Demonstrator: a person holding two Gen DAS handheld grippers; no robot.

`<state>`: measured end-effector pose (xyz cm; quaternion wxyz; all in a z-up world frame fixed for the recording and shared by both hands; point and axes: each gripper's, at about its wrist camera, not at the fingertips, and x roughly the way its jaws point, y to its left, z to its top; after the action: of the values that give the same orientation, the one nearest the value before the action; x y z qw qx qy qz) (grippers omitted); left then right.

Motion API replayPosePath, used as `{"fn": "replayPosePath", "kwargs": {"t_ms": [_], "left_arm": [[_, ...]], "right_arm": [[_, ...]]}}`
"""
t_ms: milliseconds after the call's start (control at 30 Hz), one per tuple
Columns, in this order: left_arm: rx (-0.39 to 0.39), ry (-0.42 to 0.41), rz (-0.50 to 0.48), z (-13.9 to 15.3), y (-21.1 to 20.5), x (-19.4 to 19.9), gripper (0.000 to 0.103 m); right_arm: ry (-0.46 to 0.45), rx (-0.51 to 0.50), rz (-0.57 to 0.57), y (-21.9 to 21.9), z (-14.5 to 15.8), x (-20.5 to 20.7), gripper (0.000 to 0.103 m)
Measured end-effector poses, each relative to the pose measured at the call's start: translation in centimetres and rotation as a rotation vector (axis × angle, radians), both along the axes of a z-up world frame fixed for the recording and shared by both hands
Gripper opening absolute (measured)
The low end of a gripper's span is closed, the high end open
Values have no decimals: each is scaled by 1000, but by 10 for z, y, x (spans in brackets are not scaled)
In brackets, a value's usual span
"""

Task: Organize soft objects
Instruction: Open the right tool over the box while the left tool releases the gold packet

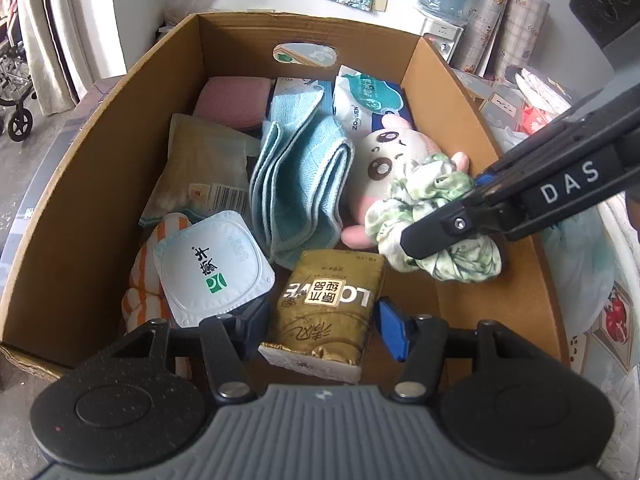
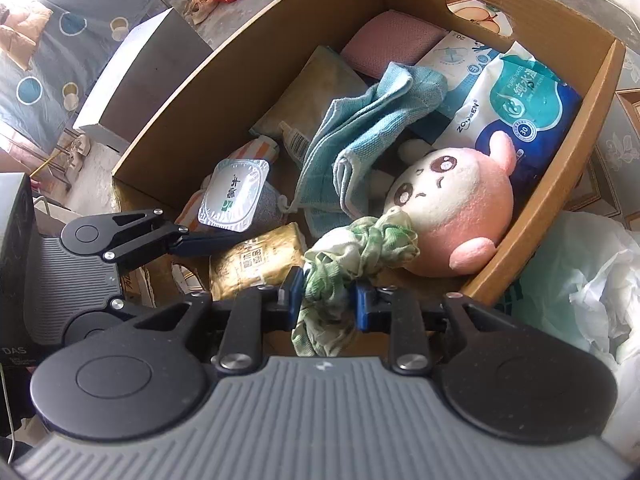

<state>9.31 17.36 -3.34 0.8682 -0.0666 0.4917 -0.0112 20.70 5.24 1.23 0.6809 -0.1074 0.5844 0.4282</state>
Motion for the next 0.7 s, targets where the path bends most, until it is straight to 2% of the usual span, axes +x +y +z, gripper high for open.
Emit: {"fn": "replayPosePath", "kwargs": {"t_ms": [133,333,500,567,633,700], "left_arm": [[30,-17,13,-2,-2,4,52],[49,-11,-2,-4,-4,6,50],[14,-13,16,-1,3,2,51],[-5,-22,24,3,5,-2,51],[-8,-48,33,9,6,-6,56],[-3,-85,43,16,6,-12,62]], "right_arm": [[1,-24,25,1,0,-5,25],[-6,-51,49,4,-1,-10,25],[-1,-42,40,3,0,-11,25],[-3,-29,27,1,2,-11,25],[-12,-5,16,-3,7,-12,27],[-34,27,-8,-9,13,-14,34]]}}
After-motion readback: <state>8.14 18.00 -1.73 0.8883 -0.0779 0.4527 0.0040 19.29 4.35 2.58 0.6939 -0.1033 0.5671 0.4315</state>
